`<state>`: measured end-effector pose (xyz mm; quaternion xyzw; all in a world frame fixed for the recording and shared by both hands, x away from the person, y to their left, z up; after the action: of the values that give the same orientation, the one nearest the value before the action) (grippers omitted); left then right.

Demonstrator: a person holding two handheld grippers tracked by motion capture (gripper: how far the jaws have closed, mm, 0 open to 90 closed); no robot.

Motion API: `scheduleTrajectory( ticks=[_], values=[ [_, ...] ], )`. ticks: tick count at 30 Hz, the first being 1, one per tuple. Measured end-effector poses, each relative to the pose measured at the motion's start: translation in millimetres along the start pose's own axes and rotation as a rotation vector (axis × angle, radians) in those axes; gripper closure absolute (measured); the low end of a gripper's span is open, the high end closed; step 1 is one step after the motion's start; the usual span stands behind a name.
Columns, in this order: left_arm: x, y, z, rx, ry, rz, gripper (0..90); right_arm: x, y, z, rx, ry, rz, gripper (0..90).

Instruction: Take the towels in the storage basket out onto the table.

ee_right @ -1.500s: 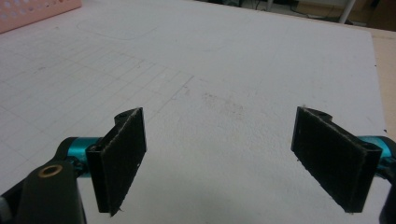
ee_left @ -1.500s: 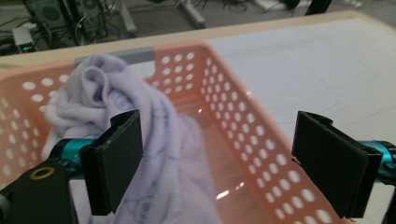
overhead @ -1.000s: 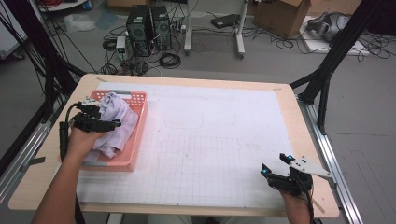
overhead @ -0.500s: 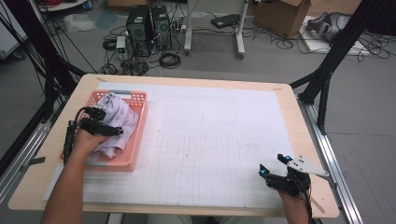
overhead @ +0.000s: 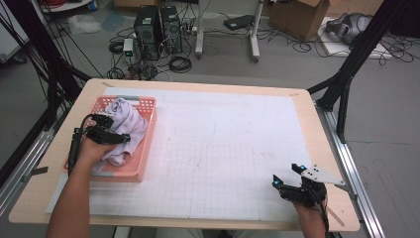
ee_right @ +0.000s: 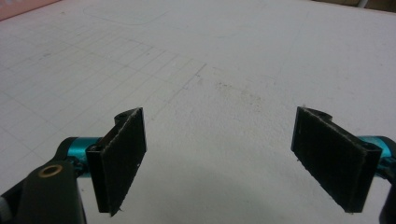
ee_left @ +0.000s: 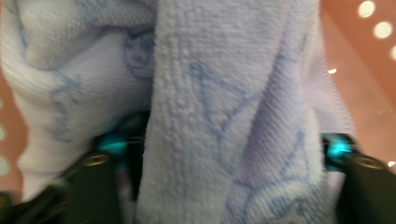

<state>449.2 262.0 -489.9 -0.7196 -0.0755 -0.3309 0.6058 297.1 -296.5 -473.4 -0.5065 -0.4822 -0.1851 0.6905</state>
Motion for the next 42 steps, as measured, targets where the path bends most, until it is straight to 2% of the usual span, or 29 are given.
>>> scheduleTrajectory(
  ticks=[5, 8, 13, 14, 15, 16, 17, 18, 19, 20, 21, 22, 23, 24, 25, 28, 33, 34, 36, 37, 38, 39, 42],
  values=[
    [1.8, -6.5, 0.0, -0.009, -0.037, -0.013, 53.3, 0.0, -2.3, -3.1, -0.006, 0.008, -0.009, 16.4],
    [4.6, -13.8, -2.0, -0.037, -0.063, -0.048, 53.4, -0.7, -4.2, -4.4, -0.008, 0.019, -0.007, 16.5],
    [14.0, -33.3, -4.3, -0.078, -0.109, -0.172, 53.4, -0.1, -6.0, -4.3, -0.010, 0.022, -0.014, 16.5],
    [14.0, -33.3, -4.3, -0.078, -0.109, -0.172, 53.5, 0.1, -6.5, -3.8, -0.008, 0.024, -0.014, 16.5],
    [17.0, -41.4, -4.8, -0.087, -0.125, -0.227, 53.5, 0.1, -6.9, -3.7, -0.009, 0.021, -0.013, 16.5],
    [18.5, -45.5, -5.7, -0.089, -0.123, -0.251, 53.5, 0.5, -6.9, -3.5, -0.008, 0.020, -0.016, 16.5],
    [20.3, -49.6, -6.7, -0.087, -0.117, -0.276, 53.5, 0.5, -6.9, -3.4, -0.008, 0.020, -0.016, 16.5],
    [20.3, -49.6, -6.7, -0.087, -0.117, -0.276, 53.6, 0.5, -6.9, -3.4, -0.008, 0.020, -0.016, 16.5],
    [23.8, -58.2, -9.4, -0.078, -0.104, -0.326, 53.7, 0.7, -6.9, -3.0, -0.007, 0.022, -0.016, 16.5],
    [23.8, -58.2, -9.4, -0.078, -0.104, -0.326, 53.7, 0.8, -6.9, -2.9, -0.007, 0.022, -0.017, 16.5],
    [27.6, -68.4, -12.4, -0.080, -0.090, -0.393, 53.7, 1.0, -7.2, -2.7, -0.007, 0.022, -0.018, 16.5],
    [29.8, -73.7, -14.1, -0.086, -0.093, -0.427, 53.8, 1.0, -7.6, -2.7, -0.008, 0.022, -0.018, 16.5],
    [29.8, -73.7, -14.1, -0.086, -0.093, -0.427, 53.8, 1.4, -7.5, -2.9, -0.008, 0.020, -0.022, 16.5],
    [31.6, -78.9, -15.5, -0.091, -0.091, -0.455, 53.8, 1.4, -7.8, -3.0, -0.008, 0.021, -0.022, 16.4],
    [35.2, -87.7, -19.5, -0.106, -0.087, -0.507, 53.7, 1.3, -7.8, -3.3, -0.007, 0.020, -0.022, 16.4],
    [39.0, -98.8, -27.0, -0.124, -0.061, -0.564, 53.7, 1.4, -8.1, -3.1, -0.006, 0.020, -0.022, 16.5],
    [45.6, -112.1, -39.4, -0.157, -0.024, -0.639, 53.7, 2.0, -8.0, -1.8, -0.004, 0.018, -0.023, 16.5],
    [45.6, -112.1, -39.4, -0.157, -0.024, -0.639, 53.7, 2.2, -8.2, -1.3, -0.003, 0.021, -0.024, 16.5],
    [48.4, -115.5, -44.8, -0.179, -0.006, -0.662, 53.7, 2.4, -8.4, -1.4, -0.003, 0.017, -0.025, 16.5],
    [50.7, -118.1, -51.5, -0.210, 0.018, -0.683, 53.7, 2.6, -8.5, -1.6, -0.004, 0.014, -0.027, 16.5],
    [50.7, -118.1, -51.5, -0.210, 0.018, -0.683, 53.7, 2.6, -8.7, -1.6, -0.003, 0.017, -0.027, 16.5],
    [52.7, -119.9, -58.3, -0.237, 0.039, -0.699, 53.7, 2.5, -8.9, -1.6, -0.002, 0.019, -0.026, 16.5],
    [54.9, -121.2, -64.8, -0.259, 0.058, -0.711, 53.7, 2.6, -9.2, -2.1, -0.004, 0.016, -0.028, 16.5]
  ],
)
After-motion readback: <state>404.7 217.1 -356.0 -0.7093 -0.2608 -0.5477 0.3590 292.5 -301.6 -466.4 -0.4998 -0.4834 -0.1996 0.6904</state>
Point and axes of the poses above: each handheld gripper's, and its own axes: y roughly forward along the jaws, x roughly out of its top, z roughly to its left, the point moved 8 cm from there along y, roughly forward along the jaws, and after that the axes turned 4 degrees about z, right-handed, at the moved point
